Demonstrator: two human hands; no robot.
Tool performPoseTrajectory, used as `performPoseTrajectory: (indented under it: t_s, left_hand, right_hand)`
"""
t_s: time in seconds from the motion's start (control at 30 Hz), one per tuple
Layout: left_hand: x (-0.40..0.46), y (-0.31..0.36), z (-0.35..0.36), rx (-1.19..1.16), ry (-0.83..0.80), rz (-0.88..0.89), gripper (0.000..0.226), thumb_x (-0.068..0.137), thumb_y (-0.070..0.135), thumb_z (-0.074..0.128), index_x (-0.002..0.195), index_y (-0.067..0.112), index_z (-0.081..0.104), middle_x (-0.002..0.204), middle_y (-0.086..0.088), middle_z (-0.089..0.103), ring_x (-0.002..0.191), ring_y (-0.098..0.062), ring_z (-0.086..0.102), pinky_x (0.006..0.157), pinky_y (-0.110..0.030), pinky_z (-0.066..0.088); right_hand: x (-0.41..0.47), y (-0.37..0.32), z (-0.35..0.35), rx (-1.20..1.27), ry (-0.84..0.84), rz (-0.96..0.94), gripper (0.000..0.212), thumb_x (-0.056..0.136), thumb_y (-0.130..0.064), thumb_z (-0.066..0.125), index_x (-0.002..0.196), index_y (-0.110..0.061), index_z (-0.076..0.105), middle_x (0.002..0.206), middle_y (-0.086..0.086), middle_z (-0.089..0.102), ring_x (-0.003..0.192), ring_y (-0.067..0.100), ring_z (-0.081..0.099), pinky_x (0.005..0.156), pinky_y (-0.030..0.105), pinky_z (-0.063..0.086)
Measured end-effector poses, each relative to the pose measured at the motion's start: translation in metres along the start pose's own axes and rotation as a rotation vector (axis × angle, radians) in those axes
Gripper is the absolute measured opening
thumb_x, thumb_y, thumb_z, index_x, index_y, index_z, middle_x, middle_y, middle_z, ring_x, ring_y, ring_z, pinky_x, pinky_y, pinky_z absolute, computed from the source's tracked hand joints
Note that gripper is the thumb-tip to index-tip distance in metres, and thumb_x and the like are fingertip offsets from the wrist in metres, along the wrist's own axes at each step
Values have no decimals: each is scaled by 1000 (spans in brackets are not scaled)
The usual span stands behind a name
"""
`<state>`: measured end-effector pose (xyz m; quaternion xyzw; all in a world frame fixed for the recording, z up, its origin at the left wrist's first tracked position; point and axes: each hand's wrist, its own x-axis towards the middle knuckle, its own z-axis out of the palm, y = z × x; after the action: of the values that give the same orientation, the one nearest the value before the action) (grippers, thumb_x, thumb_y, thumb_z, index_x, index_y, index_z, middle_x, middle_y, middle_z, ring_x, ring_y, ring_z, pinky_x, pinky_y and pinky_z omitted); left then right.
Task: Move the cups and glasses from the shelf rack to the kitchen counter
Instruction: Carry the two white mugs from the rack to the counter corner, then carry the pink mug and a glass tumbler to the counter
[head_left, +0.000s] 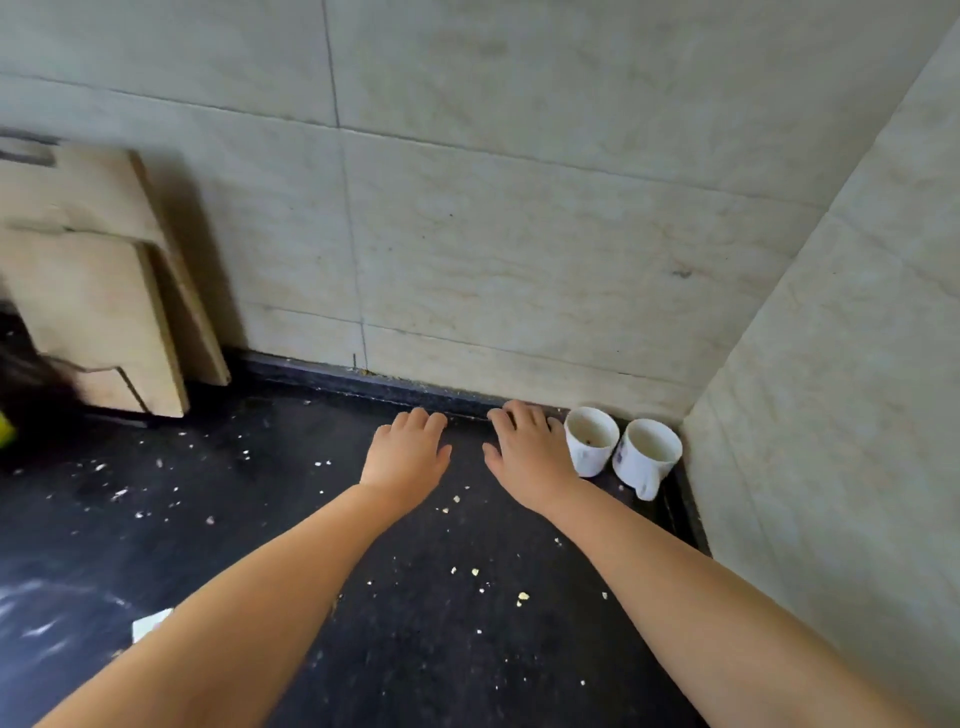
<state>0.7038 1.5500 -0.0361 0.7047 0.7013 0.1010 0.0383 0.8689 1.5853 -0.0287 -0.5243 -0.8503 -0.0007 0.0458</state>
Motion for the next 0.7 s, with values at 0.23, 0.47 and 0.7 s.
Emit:
performPoseTrajectory:
  t_s: [0.23,0.47,0.7]
  left_hand:
    - [-145,-70,-34,25,92,-406,39,96,36,42,130,17,45,128,-5,51,120,-27,47,95,-38,40]
    - [-322,-115,-64,91,171,-785,39,95,33,43,130,15,45,126,-7,53,119,-28,48,95,-39,40]
    - [-508,-134,-98,196,225,-1090,37,96,36,41,125,13,49,123,-8,52,117,-29,49,93,-39,42]
  right_hand:
    - [-28,-120,-5,24,-41,-360,44,98,-36,38,137,-15,40,142,8,42,130,29,40,101,45,37]
    - [-98,-257,-11,-8,-40,-784,41,100,-34,35,133,-11,42,132,9,49,117,28,48,91,39,42]
    - [-206,-396,-25,39,-3,-1162,41,98,-34,39,131,-11,46,129,11,51,118,31,48,89,41,43]
